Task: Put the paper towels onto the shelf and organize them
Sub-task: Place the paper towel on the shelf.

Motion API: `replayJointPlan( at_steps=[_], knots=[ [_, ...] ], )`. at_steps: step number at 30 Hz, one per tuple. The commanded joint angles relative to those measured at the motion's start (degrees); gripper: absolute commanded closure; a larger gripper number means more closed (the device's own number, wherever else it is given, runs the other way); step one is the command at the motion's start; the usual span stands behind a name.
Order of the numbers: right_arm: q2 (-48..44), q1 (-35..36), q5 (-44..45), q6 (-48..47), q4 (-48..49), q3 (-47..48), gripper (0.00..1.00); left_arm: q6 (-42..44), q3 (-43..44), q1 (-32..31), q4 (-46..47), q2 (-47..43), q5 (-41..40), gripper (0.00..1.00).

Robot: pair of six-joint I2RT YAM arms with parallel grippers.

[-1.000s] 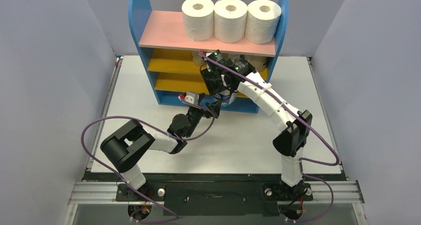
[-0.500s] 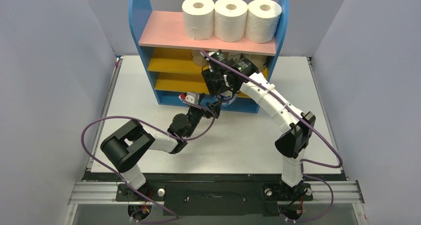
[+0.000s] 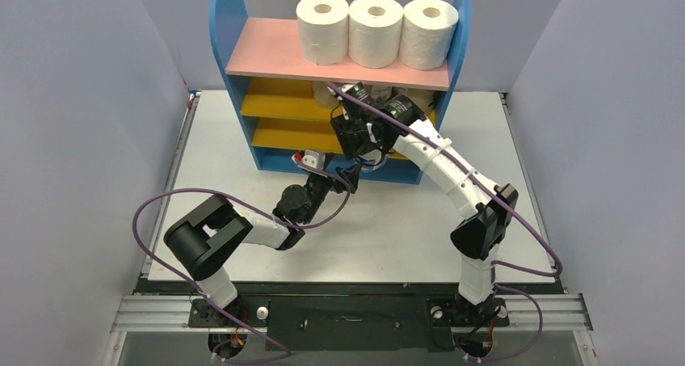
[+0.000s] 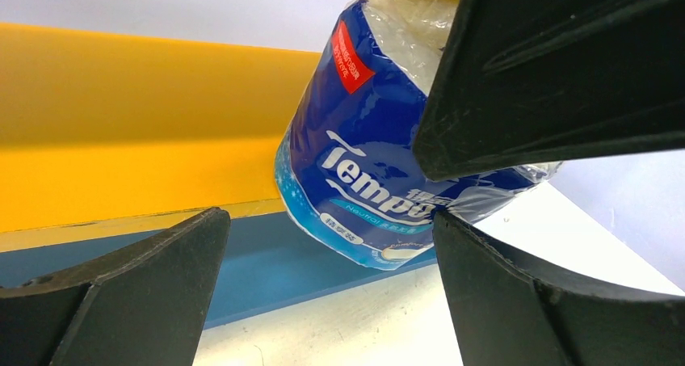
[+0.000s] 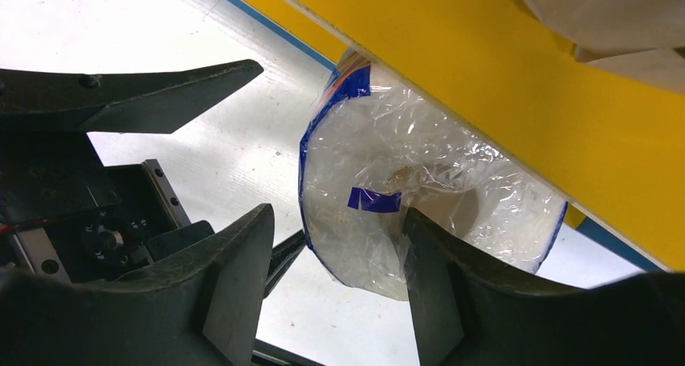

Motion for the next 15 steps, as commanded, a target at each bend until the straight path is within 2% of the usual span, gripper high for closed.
replayJointPlan(
  at_steps=[1,15],
  knots=[
    [-9.0,0.5,4.9,-0.4,10.4,1.6,0.47,-1.0,2.4,0.2,3.7,-0.1,-1.3,0.04],
    [-11.5,2.4,11.6,0.2,11.7,1.6,0.43,-1.8,2.8,0.1,5.1,-0.7,0.0,0.04]
  ],
)
